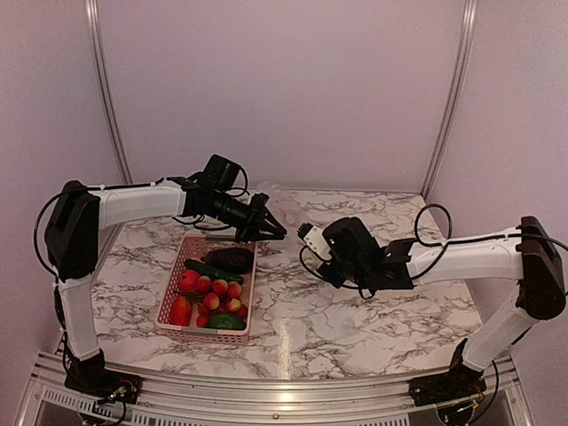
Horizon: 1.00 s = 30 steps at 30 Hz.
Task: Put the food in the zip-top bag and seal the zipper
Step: Pass from the left arm to the right, then open the zipper food storage bag at the center of the board.
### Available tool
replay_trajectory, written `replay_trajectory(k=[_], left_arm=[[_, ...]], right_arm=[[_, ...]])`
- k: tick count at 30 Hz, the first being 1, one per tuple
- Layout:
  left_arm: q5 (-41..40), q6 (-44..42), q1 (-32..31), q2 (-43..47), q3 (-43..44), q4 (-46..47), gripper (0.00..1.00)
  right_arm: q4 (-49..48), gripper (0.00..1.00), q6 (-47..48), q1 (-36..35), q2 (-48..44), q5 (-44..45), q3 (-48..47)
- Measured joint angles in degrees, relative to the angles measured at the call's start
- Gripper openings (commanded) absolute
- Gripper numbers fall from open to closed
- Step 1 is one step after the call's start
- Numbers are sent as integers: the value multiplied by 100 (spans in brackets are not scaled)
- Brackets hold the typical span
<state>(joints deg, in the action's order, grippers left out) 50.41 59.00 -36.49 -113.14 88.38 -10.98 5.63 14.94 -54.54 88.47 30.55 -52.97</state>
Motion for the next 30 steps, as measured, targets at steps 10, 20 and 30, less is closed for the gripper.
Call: replay_trajectory(k=[10,20,30], left_arm=[[-2868,-1873,-20,1574,-2,-199,59],[-5499,-2573,-1355,2852,-1591,1484,60],[-6402,-2730,-1869,2090,-1386,1423,81]], right_arm=[[1598,0,-1187,28,-553,-212,-1519],[3375,0,-2540,393,264,-1045,-3814],[4319,0,-3178,498,1161,-1862,-4903]])
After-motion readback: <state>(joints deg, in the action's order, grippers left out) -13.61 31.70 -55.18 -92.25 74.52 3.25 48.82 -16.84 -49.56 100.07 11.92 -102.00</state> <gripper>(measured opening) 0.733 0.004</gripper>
